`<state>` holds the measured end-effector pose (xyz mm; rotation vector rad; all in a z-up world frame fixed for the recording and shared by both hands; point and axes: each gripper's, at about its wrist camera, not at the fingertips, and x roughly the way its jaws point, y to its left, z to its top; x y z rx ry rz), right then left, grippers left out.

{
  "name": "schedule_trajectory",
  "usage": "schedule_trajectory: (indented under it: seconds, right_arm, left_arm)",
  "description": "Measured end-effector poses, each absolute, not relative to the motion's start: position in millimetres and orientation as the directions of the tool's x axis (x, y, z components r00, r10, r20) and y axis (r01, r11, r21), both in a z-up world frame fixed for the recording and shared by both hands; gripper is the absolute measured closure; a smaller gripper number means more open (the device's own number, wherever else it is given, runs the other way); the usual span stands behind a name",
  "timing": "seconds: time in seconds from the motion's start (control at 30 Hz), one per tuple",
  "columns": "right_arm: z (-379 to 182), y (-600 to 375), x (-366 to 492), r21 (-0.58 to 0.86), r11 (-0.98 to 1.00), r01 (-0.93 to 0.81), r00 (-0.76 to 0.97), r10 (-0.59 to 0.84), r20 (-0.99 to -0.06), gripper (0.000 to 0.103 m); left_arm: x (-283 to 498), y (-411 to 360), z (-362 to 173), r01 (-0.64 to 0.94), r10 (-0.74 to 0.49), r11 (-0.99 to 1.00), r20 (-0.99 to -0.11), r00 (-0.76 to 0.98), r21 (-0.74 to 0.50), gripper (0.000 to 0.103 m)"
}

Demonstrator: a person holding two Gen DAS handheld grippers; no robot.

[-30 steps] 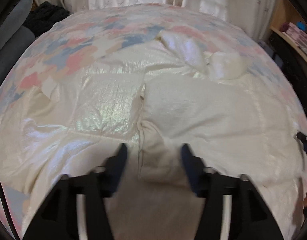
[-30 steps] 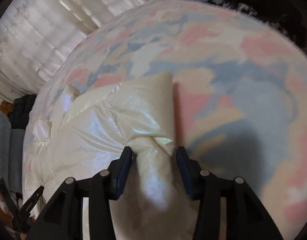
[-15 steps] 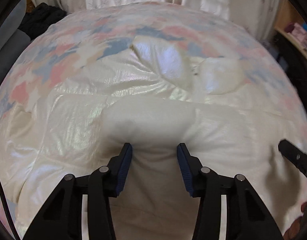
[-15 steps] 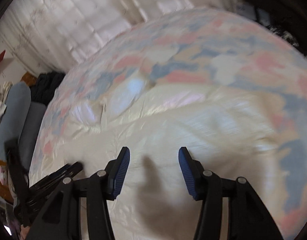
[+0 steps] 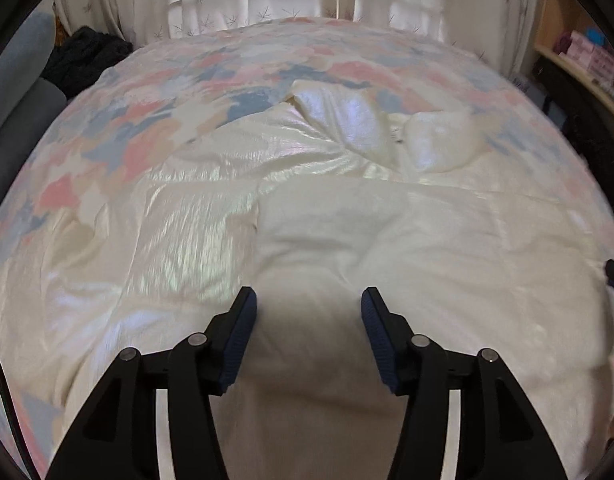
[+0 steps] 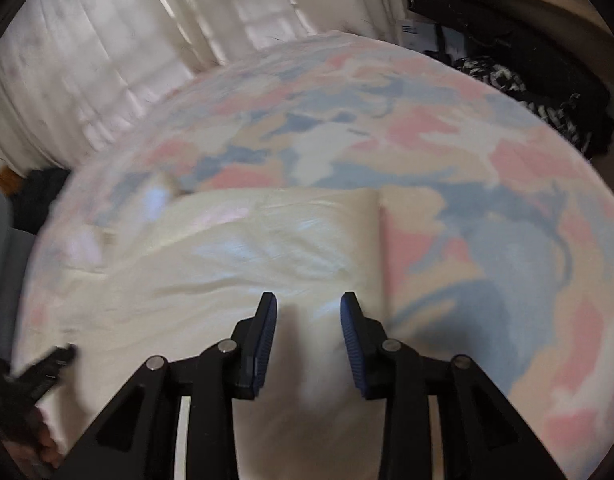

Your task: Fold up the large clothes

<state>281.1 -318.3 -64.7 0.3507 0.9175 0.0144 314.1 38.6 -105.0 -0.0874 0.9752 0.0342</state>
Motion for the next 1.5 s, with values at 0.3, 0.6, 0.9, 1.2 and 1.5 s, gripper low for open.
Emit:
schedule_trajectory:
  seconds: [0.3,0.6,0.9,1.2,1.5]
  right_arm:
    - [-68.9,-235.4,236.9,0.323,0.944,-0.071,0.572,0.304,-0.762,0.056]
    - [-80.2,-266.5,196.7,0.331,0.943,-0.031,0.602,0.281,-0.747,0.056]
    - [-29.6,-231.2,127.2,0.358,0.93,-0.085,0.651,0.323,-0.687,0.047]
    - [-6.4,-186.6,61.8,0.349,0.926,-0.143,0.638,0.356,-0.683,0.045]
    - [17.6,-136.4,13.9,0.284,0.929,-0.239,0.628,0.371,-0.684,0.045]
  left_arm:
    - [268.8,29.9,-132.9,-0.054,-0.047,0.994,-0.838,0.543,-0.09,0.03]
    - [216.9,51.5,-111.1,-0.08,-0.067,0.987,-0.801,0.594,-0.141,0.03]
    - [119.2,47.8,-53.8,-0.046,-0.042,0.994,-0.74,0.671,-0.099,0.03]
    - [38.6,86.8,-24.3,-0.133,0.004,0.984,-0.734,0.679,-0.118,0.03]
    - [-19.1,124.0,-8.3,-0.162,0.057,0.984,-0.716,0.696,-0.079,0.03]
